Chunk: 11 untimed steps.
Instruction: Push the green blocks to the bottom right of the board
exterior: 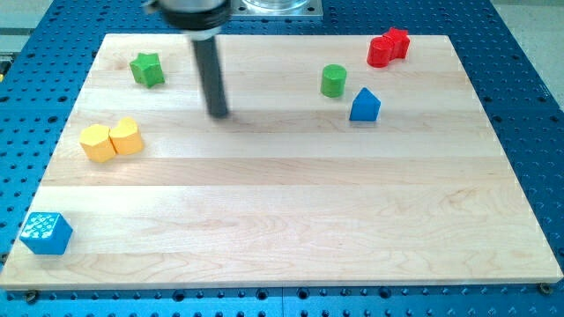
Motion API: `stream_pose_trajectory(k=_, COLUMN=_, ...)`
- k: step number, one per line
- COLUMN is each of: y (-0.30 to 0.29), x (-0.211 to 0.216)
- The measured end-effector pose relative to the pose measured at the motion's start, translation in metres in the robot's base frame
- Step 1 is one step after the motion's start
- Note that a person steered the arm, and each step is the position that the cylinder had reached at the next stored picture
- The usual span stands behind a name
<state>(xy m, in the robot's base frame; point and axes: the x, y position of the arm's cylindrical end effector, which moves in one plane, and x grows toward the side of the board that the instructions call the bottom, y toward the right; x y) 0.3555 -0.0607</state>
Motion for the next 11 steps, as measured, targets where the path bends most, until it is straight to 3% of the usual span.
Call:
stream_pose_trajectory(k=2, y=0.088, x=-0.070)
stream_pose_trajectory(k=3, y=0.147, x=-0.071)
stream_pose_trajectory(k=5, y=0.111, x=0.038)
stream_pose_trajectory(k=6, y=0.102, x=0.030)
stream_pose_trajectory(k=7, y=0.148, x=0.015)
stream_pose_trajectory(k=8, y=0.169, x=0.071)
stream_pose_trajectory(k=9, y=0.176, x=0.154)
stream_pose_trajectory(k=11, y=0.236, x=0.188)
